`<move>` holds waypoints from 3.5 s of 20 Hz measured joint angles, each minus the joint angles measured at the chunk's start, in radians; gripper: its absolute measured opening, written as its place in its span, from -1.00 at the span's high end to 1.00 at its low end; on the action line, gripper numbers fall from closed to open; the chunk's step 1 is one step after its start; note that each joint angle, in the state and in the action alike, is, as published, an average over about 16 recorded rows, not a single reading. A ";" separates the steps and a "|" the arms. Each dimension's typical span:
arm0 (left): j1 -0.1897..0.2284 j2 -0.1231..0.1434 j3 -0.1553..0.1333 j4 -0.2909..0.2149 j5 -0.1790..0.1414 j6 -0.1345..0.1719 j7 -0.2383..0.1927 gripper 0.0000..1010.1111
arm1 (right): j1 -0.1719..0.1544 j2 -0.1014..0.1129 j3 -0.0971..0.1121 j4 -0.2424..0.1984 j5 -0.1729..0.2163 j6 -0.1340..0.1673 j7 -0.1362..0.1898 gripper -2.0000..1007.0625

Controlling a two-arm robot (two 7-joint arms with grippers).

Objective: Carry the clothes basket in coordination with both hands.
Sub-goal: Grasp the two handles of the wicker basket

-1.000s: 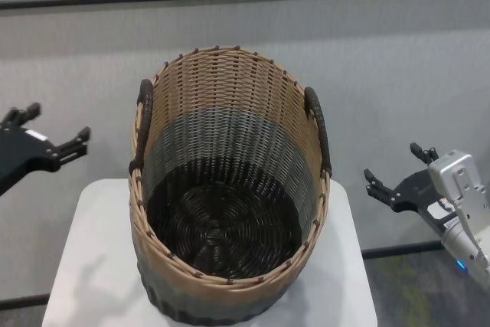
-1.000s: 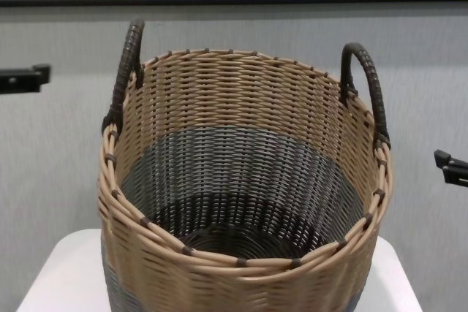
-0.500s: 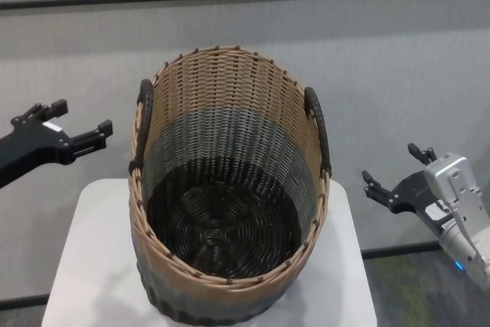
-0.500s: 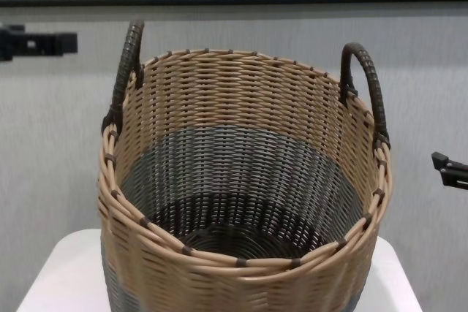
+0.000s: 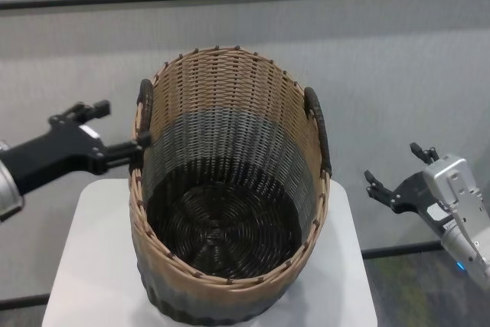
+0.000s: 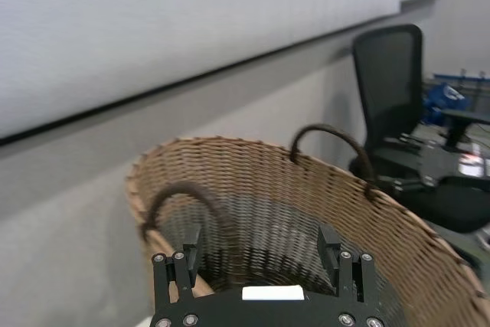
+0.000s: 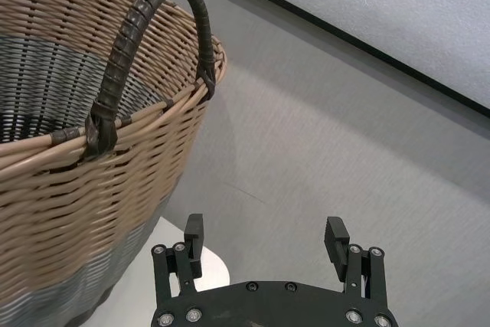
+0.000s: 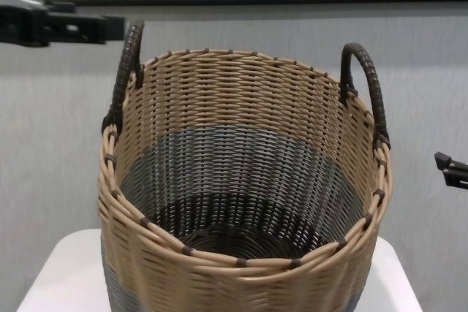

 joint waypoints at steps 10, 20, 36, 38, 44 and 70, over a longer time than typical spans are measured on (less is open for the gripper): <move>-0.045 -0.031 0.067 -0.003 0.026 0.080 0.053 -0.98 | -0.010 -0.011 0.018 -0.001 -0.024 -0.004 0.005 -0.99; -0.081 -0.091 0.089 0.040 0.079 0.107 0.126 -0.98 | -0.018 -0.024 0.038 -0.001 -0.037 -0.006 0.018 -0.99; -0.157 -0.187 0.100 0.162 0.149 0.121 0.147 -0.98 | -0.020 -0.051 0.063 0.017 -0.063 0.010 0.035 -0.99; -0.167 -0.197 0.104 0.180 0.156 0.124 0.144 -0.98 | -0.021 -0.055 0.066 0.020 -0.068 0.012 0.037 -0.99; -0.191 -0.225 0.111 0.226 0.177 0.129 0.136 -0.98 | -0.023 -0.065 0.075 0.025 -0.081 0.012 0.043 -0.99; -0.205 -0.246 0.104 0.252 0.216 0.110 0.132 -0.98 | -0.050 -0.083 0.141 -0.085 -0.161 -0.036 -0.038 -0.99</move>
